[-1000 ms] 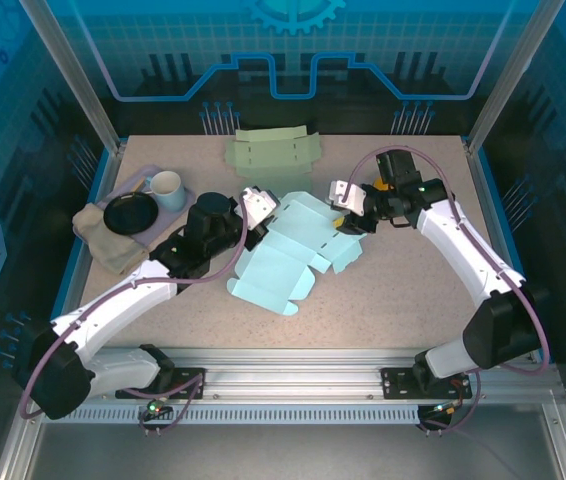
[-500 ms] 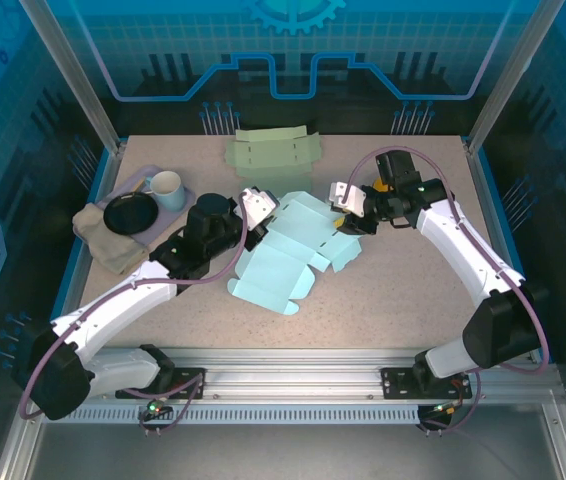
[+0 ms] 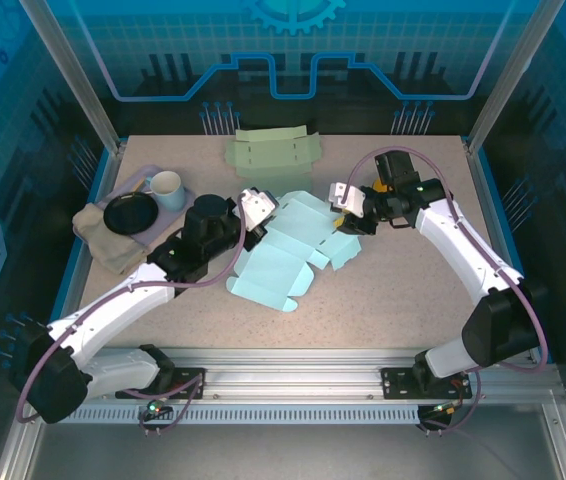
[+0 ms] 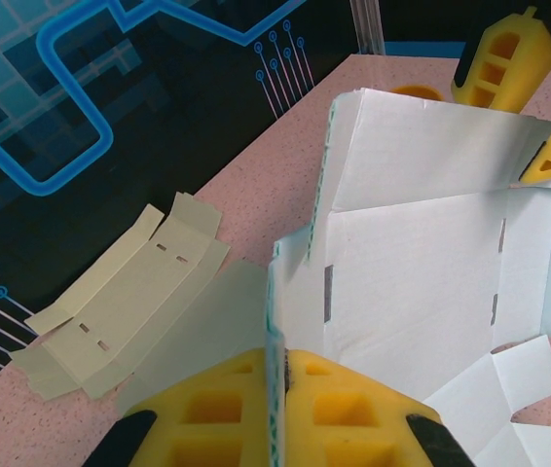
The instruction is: Fold the paper box
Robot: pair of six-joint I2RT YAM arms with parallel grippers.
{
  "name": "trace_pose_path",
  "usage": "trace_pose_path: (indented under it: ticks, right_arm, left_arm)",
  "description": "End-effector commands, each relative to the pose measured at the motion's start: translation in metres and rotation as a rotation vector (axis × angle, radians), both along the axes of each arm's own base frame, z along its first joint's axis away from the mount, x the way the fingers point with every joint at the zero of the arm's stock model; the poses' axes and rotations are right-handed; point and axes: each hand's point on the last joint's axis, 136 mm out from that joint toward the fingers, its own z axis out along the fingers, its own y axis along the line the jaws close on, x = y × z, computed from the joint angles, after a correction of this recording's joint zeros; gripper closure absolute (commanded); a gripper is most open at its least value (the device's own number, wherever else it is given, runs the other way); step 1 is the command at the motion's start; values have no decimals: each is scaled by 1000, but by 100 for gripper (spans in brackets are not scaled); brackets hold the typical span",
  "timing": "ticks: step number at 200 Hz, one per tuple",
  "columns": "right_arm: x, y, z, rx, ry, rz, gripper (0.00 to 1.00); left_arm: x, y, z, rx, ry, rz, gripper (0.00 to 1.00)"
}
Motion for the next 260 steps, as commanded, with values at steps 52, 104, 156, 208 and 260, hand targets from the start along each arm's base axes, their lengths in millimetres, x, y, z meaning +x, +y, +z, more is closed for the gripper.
trace_pose_path:
  ticks: [52, 104, 156, 208, 260]
  right_arm:
    - [-8, -9, 7, -5, -42, 2, 99]
    - [0, -25, 17, -144, -66, -45, 100]
    - [-1, -24, 22, -265, -126, -31, 100]
    - [-7, -19, 23, -279, -140, -3, 100]
    - [-15, -17, 22, -273, -148, 27, 100]
  left_arm:
    - [-3, 0, 12, -14, -43, 6, 100]
    - [-3, 10, 38, -65, -84, 48, 83]
    - [1, 16, 92, -154, -100, 19, 64]
    - [-1, -10, 91, -127, -31, -114, 60]
    - [-2, -24, 44, -16, 68, -186, 61]
